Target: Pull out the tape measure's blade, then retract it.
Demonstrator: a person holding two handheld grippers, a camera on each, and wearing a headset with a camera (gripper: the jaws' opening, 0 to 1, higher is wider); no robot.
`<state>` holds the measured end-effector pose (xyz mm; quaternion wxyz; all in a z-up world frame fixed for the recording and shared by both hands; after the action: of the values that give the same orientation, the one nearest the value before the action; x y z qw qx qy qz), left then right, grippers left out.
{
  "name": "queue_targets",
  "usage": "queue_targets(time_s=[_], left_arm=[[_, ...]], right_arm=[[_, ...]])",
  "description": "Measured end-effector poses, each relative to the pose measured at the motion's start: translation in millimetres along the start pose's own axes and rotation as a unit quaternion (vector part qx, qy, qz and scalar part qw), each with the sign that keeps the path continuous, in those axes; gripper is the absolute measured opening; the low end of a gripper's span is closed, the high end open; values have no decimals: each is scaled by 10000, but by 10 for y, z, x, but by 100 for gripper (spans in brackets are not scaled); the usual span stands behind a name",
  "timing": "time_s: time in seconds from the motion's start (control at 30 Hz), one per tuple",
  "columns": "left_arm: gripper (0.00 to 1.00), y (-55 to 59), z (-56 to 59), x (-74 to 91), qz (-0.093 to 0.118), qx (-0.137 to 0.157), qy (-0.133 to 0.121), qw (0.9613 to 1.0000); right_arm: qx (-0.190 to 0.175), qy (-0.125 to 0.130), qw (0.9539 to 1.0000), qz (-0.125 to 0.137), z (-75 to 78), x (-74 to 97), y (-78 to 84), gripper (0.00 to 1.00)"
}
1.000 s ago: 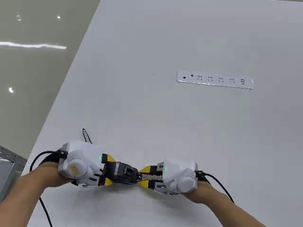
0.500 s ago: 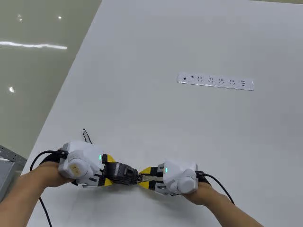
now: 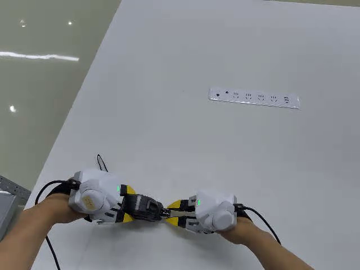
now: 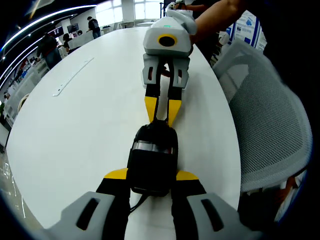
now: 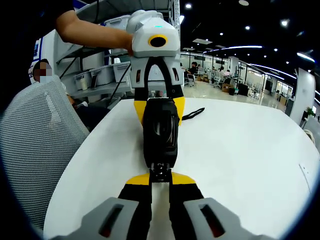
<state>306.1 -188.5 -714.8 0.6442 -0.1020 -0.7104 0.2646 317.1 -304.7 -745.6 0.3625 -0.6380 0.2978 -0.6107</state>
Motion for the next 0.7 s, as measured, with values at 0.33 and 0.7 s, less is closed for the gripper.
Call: queue_targets(time_s=[0.33,0.7], left_arm=[[27,4,-3,-7,-2,14,9,10000],[27,-3,-4,-12,-14,20,3,10000]], right_arm=[[-66,-31,10000,-12,1,19,15,10],[-58,-47,9999,-66,-4,53,32,10]])
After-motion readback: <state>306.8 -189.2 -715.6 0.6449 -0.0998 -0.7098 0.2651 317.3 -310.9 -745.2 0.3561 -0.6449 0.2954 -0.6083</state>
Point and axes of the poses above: the centre of the closed fingertips' face, and the gripper's own axes: x roughly backward along the fingers, z roughly to its right, y roughly out of its underside, the point moved 4 cm from there along x, roughly backward along the fingers, and after that the axes turned 3 degrees about -z, right-handed, at the moved point
